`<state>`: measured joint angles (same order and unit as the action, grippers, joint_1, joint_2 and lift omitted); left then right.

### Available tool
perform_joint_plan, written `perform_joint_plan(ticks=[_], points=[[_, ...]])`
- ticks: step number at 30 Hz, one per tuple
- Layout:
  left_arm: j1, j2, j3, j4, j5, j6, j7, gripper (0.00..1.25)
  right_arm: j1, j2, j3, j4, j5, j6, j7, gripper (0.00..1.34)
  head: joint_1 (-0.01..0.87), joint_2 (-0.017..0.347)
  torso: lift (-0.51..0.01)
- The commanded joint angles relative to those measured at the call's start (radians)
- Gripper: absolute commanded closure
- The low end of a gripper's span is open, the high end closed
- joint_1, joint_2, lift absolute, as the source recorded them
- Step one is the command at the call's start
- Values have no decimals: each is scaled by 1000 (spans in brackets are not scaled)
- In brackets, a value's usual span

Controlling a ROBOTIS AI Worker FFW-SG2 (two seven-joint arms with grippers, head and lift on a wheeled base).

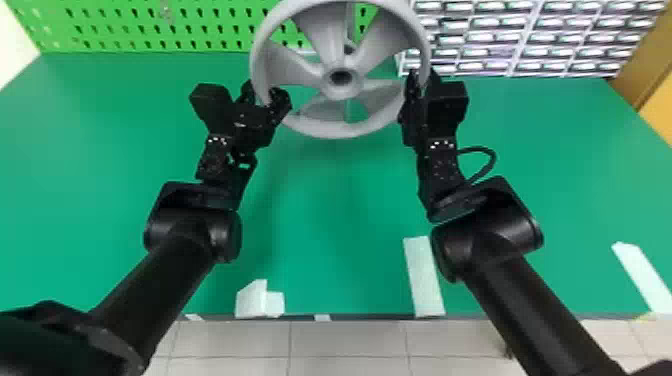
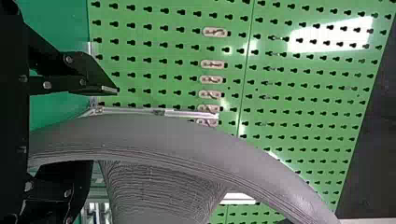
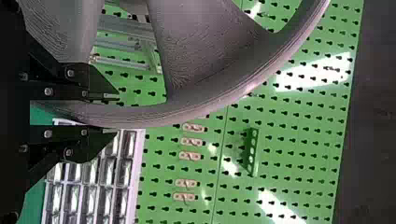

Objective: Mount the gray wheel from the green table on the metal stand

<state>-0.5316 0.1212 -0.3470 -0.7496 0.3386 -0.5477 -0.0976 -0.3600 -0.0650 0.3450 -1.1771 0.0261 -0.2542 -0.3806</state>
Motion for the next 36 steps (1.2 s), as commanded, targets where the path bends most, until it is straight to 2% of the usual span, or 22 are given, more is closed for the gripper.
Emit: perform_joint_plan(ticks=[1,17,36], points=[[-8,0,6,10,0,-1,-4,855,-5,2,0,7,0,-10,-1,1107,867,52,-100],[-37,1,5,35,-4,-6,-10,854,-24,14,-1,22,-2,-31,-1,1107,867,52,-100],[-31,1,3,42,-4,-1,-10,852,-10,13,-14,25,-8,-16,-1,1107,867,52,-100]])
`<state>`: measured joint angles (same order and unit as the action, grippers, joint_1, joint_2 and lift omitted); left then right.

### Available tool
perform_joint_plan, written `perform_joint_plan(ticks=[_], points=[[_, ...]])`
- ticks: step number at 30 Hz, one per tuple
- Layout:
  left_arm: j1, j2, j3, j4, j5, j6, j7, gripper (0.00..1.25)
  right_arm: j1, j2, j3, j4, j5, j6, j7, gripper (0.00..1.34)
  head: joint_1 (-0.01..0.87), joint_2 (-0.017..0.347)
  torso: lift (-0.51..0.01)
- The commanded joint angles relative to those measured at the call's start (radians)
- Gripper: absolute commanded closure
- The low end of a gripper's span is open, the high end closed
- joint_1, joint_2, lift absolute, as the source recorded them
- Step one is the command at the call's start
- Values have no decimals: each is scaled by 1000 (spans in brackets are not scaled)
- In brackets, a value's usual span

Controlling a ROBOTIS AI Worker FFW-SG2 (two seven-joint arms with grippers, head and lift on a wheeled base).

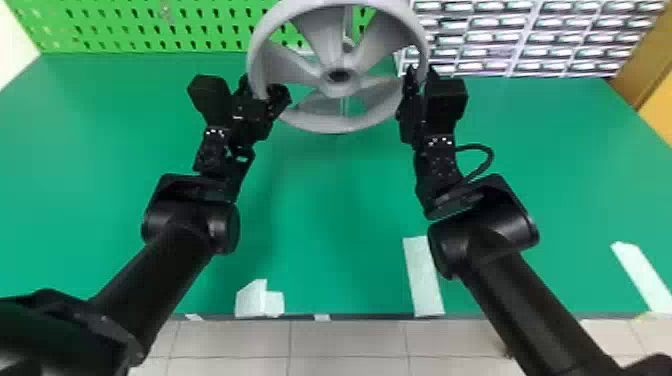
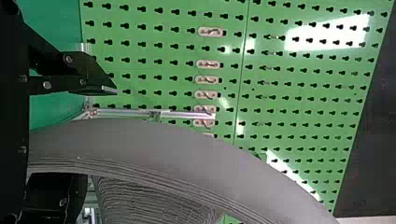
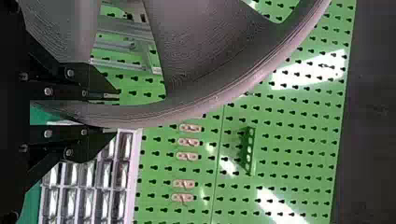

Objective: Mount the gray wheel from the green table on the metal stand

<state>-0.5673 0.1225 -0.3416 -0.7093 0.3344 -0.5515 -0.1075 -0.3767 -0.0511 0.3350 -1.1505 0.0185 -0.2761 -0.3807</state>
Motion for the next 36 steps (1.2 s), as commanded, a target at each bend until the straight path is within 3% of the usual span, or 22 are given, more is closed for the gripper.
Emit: perform_joint_plan(ticks=[1,12,36], points=[[7,0,-4,2,0,4,0,852,10,-1,-5,-5,0,8,-1,1107,867,52,-100],[29,0,4,-22,-31,33,3,852,38,-13,-1,-57,1,75,-1,1107,867,52,-100],[46,2,35,-90,-89,120,9,851,44,-13,13,-117,-11,167,-1,1107,867,52,-100]])
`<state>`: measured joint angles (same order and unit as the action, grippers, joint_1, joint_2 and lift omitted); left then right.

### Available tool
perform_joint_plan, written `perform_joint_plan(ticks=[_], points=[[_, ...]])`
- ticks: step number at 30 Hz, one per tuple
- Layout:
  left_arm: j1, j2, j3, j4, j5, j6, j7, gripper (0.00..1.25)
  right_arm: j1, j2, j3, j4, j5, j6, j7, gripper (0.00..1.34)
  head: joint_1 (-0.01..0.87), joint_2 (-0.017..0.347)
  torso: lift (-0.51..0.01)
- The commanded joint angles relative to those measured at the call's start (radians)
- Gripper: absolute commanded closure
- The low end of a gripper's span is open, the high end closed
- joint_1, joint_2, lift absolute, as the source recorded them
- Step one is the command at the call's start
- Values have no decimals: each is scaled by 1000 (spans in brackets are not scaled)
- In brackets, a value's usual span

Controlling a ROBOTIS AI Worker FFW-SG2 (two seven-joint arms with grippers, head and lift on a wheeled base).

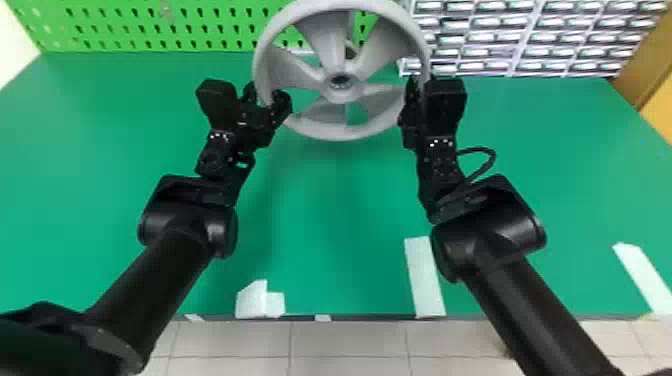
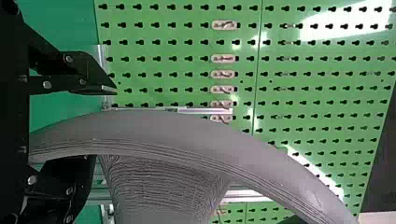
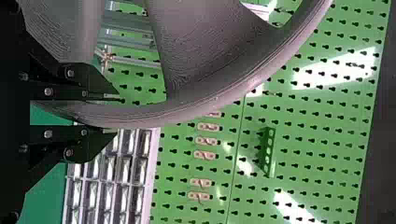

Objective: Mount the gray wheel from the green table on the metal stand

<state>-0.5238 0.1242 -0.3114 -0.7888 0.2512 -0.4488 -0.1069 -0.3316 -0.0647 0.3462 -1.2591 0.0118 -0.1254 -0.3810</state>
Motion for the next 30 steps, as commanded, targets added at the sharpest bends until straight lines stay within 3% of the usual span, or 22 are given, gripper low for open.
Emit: perform_joint_plan(ticks=[1,30], points=[[4,0,6,-13,-6,22,10,851,-1,0,2,-9,-7,23,1,1107,867,52,-100],[22,2,28,-113,-32,148,18,845,-4,5,-4,-91,-26,184,1,1105,867,52,-100]])
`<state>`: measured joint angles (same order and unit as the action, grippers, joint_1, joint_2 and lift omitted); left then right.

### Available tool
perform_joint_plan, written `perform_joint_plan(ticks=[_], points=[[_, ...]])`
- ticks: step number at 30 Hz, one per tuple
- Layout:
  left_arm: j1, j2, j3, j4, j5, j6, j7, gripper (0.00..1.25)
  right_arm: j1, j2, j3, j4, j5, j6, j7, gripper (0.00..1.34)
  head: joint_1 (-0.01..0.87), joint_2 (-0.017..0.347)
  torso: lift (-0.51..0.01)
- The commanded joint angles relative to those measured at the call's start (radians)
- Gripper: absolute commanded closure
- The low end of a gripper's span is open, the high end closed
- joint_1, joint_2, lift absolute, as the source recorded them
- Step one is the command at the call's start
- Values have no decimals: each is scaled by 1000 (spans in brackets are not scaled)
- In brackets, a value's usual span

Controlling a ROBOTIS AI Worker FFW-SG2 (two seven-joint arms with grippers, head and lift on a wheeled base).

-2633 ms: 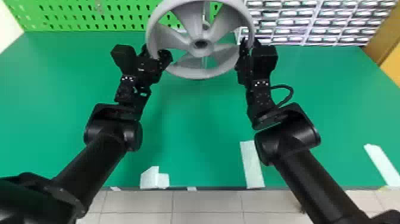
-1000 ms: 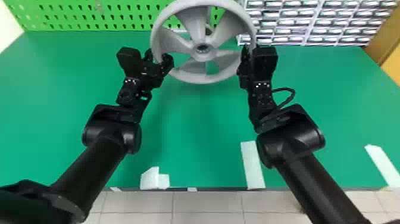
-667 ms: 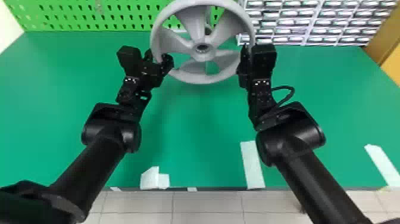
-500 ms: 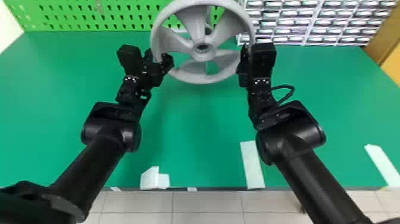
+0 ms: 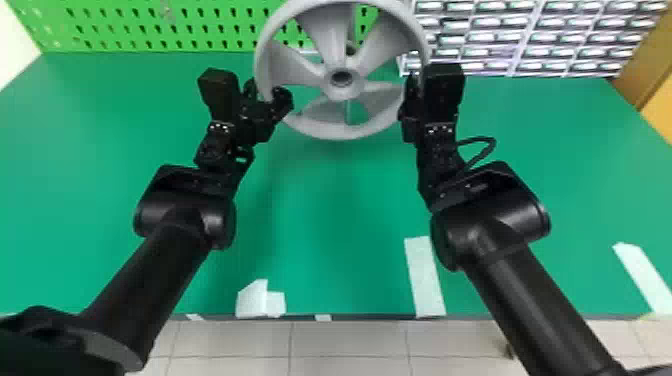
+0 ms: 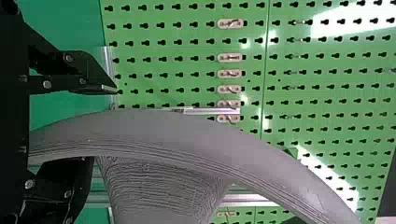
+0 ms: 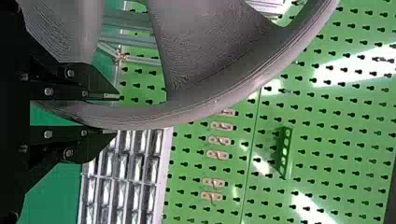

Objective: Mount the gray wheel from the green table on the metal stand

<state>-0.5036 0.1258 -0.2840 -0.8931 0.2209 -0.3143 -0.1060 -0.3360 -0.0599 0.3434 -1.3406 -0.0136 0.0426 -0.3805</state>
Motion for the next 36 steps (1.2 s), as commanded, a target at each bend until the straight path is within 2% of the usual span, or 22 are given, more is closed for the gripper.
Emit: perform_joint_plan(ticks=[1,36], points=[[2,0,0,-9,-3,15,17,845,0,0,-3,-9,-3,20,0,1105,867,52,-100],[0,0,23,0,-31,21,31,845,-25,-1,5,4,-5,79,0,1107,867,52,-100]])
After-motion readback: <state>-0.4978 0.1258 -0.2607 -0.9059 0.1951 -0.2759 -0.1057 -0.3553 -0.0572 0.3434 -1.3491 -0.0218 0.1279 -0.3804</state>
